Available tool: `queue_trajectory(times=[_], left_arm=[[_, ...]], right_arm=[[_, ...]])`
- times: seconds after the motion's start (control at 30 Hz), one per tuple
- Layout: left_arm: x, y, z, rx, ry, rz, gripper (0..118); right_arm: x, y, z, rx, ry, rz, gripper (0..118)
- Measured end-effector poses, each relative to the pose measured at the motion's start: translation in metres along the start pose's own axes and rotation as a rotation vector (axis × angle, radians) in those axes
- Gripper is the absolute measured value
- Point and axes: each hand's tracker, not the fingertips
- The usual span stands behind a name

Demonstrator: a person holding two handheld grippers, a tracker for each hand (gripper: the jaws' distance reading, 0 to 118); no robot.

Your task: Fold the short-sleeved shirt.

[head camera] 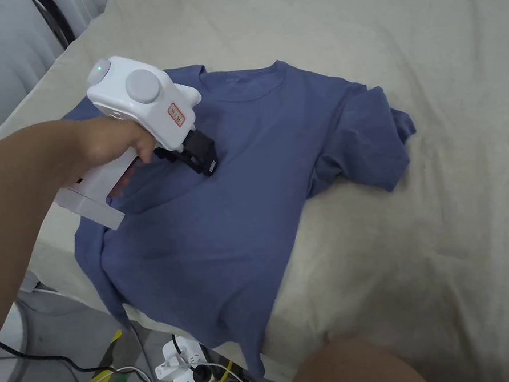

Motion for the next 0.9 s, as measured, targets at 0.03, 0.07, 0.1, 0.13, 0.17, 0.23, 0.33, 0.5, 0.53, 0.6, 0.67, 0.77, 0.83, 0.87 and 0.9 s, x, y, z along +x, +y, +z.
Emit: queue_trajectory(times=[0.03,0.07,0.1,0.13,0.17,0.23,0.33,0.5,0.53,0.6,0.67,0.77,0.83,0.87,0.9], left_arm=[[-0.002,0.001,0.002,0.005,0.001,0.003,9],[-0.003,0.002,0.005,0.034,0.009,0.018,0],[-0.004,0.002,0.007,0.035,0.026,0.015,0],[-0.002,-0.001,0.005,0.032,0.017,0.032,0],[-0.001,-0.002,0.003,0.035,0.017,0.035,0],[0.000,-0.004,0.006,0.054,0.027,0.017,0],[-0.011,-0.010,0.016,0.110,-0.026,0.109,0],[-0.025,-0.028,0.043,0.216,-0.121,0.219,0],[-0.023,-0.032,0.052,0.262,-0.110,0.204,0],[-0.024,-0.039,0.065,0.332,-0.150,0.233,0],[-0.018,-0.045,0.076,0.350,-0.140,0.213,0],[-0.014,-0.053,0.090,0.401,-0.146,0.212,0],[-0.013,-0.058,0.099,0.418,-0.163,0.209,0],[-0.012,-0.061,0.105,0.440,-0.168,0.221,0],[-0.011,-0.063,0.112,0.461,-0.185,0.233,0]], right_arm=[[0.000,0.000,0.001,0.000,-0.002,-0.001,0],[0.001,-0.001,0.001,-0.001,-0.001,-0.004,0],[0.002,-0.001,0.001,-0.002,0.000,-0.008,0],[0.007,-0.004,0.002,-0.003,-0.002,-0.011,0],[0.011,-0.006,0.004,-0.002,-0.002,-0.014,0],[0.013,-0.006,0.005,-0.002,-0.002,-0.013,0],[0.011,-0.003,0.007,-0.002,-0.001,-0.008,0],[0.012,0.001,0.012,0.017,-0.008,-0.008,0],[0.011,0.002,0.013,0.020,-0.009,-0.011,0],[0.011,0.004,0.014,0.027,-0.015,-0.017,0],[0.012,0.004,0.015,0.031,-0.015,-0.023,0],[0.012,0.004,0.017,0.035,-0.009,-0.022,0],[0.011,0.004,0.018,0.038,-0.008,-0.021,0],[0.011,0.004,0.019,0.040,-0.007,-0.023,0],[0.012,0.004,0.020,0.040,-0.007,-0.025,0]])
